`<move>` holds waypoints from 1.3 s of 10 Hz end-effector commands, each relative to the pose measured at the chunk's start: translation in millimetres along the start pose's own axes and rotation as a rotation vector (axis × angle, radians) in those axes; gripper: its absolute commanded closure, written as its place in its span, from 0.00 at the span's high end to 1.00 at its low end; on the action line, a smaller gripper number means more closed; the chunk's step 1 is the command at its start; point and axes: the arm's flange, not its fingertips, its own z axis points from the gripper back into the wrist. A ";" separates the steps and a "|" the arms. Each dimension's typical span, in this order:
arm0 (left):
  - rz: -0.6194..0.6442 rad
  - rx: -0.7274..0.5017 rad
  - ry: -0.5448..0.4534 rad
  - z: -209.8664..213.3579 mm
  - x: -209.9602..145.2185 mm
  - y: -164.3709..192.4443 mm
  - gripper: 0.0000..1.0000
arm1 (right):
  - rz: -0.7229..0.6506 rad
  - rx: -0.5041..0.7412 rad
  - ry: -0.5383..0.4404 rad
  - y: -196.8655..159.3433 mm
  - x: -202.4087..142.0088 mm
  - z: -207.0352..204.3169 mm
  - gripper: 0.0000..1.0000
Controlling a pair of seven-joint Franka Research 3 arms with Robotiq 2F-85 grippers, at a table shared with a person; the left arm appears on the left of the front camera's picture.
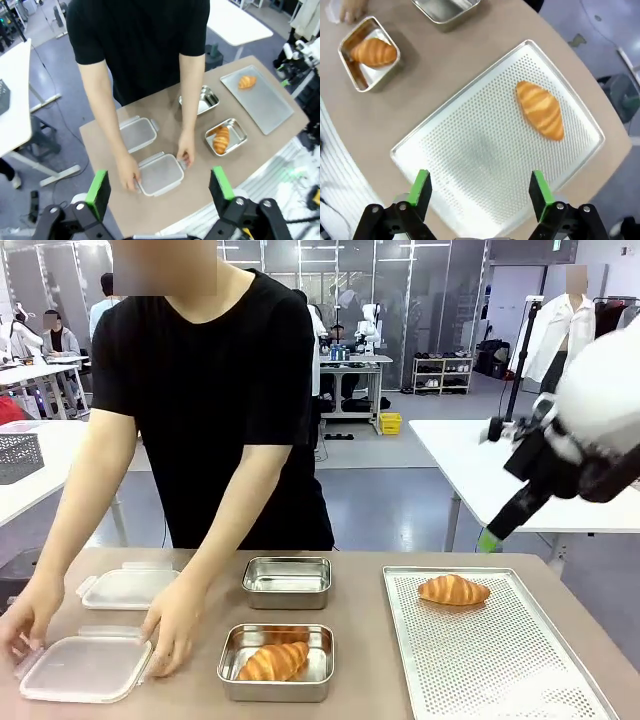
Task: Place the bread into the airtight container.
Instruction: Pick up a Butter Roll and place it into an empty Airtight Container.
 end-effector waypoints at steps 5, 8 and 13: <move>-0.002 0.002 0.000 1.0 2.2 -0.4 1.00 | 0.249 0.079 0.007 -18.5 77.8 -87.1 0.98; -0.002 0.002 0.000 1.0 2.2 -0.4 1.00 | 0.093 0.017 -0.260 -16.4 -39.4 -9.3 0.98; -0.002 0.002 0.000 1.0 2.2 -0.4 1.00 | -0.406 0.028 -0.703 -47.7 -297.1 44.5 0.98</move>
